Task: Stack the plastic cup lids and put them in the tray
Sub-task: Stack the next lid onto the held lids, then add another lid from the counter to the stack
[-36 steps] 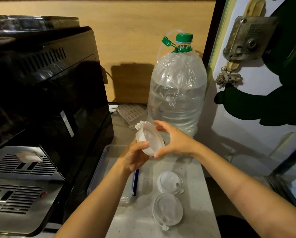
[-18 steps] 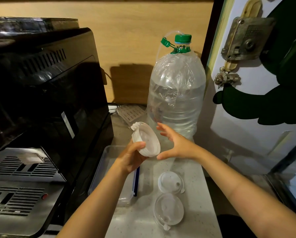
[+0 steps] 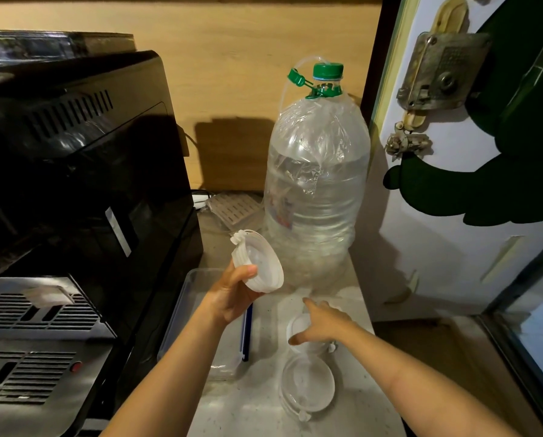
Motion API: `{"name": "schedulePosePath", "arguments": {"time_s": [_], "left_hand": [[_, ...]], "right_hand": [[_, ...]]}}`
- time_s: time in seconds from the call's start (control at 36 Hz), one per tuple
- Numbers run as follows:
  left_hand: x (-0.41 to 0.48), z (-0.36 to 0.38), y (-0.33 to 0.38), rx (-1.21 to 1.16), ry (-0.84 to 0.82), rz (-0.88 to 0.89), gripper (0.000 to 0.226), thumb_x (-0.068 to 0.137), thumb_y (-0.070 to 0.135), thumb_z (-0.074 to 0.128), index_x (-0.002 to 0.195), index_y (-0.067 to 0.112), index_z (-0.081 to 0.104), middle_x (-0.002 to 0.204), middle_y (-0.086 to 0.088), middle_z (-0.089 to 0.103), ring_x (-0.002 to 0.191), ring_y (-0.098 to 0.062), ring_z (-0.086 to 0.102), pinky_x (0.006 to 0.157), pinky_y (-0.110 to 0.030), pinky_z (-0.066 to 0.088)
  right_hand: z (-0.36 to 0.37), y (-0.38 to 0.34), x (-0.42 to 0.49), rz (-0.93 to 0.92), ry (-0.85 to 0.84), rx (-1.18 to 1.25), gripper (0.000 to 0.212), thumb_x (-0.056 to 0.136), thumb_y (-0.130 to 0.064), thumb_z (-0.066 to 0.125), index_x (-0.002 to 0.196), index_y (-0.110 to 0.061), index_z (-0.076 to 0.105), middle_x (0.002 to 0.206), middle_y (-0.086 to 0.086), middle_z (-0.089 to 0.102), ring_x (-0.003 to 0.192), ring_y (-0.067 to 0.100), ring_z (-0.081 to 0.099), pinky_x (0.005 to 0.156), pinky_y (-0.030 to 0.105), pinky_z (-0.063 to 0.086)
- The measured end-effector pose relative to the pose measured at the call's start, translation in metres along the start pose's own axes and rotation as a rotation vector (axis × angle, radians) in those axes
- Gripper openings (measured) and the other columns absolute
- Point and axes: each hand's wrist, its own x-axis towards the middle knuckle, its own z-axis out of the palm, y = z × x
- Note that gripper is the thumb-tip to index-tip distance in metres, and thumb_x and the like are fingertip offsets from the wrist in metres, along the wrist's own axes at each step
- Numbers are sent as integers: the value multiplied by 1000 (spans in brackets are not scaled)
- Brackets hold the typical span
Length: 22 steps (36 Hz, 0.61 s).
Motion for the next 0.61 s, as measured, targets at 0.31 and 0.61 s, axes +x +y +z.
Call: {"name": "schedulePosePath", "arguments": {"time_s": [0.31,0.61], "left_hand": [[-6,-2,1,18,-6,-2,100,24,40,89,111,22,45,103,-6,48,93,-20,51,67,-27,57],[-12,-5,2,31,26,-12,101,19,42,89,109,25,47,102,-5,51,93,-21,52,65,-26,57]], "right_hand": [[29,-12,11,146,10,-186,89,75,-62,59,144,-22,20,144,15,33,126,36,44,102,47,43],[37,-18,19,189,59,-201,78,81,-51,58,143,-21,21,142,18,34,127,37,43,103,46,42]]}}
